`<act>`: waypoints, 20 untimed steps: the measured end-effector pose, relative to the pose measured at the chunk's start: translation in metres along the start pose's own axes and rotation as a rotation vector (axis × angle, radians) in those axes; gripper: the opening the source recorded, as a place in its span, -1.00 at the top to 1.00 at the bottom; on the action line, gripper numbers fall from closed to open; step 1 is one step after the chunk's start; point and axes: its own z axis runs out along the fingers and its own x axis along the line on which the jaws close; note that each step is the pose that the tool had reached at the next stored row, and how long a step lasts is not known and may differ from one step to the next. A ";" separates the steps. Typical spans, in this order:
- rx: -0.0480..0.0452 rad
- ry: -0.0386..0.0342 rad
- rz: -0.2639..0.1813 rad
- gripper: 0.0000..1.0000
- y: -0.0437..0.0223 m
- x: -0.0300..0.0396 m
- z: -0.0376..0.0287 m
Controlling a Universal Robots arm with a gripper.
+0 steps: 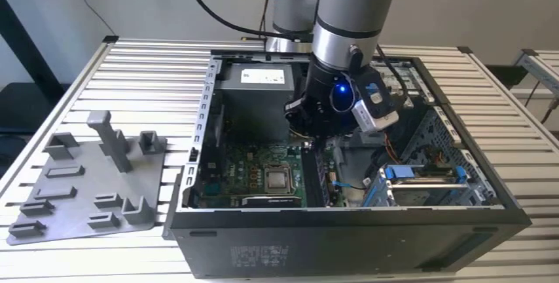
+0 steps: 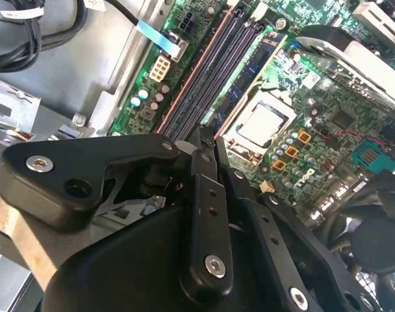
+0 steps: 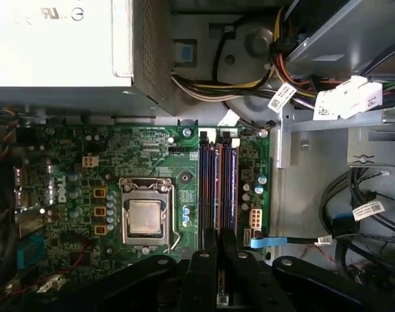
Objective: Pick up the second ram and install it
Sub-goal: 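Insert the second ram into the second slot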
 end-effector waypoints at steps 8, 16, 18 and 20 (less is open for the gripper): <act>-0.0002 0.0000 0.000 0.72 0.0002 0.0000 0.0129; -0.0001 0.0001 0.000 0.72 0.0002 0.0001 0.0146; -0.0007 -0.0006 0.000 0.72 0.0003 0.0001 0.0169; -0.0023 -0.0010 0.000 0.72 0.0003 0.0006 0.0197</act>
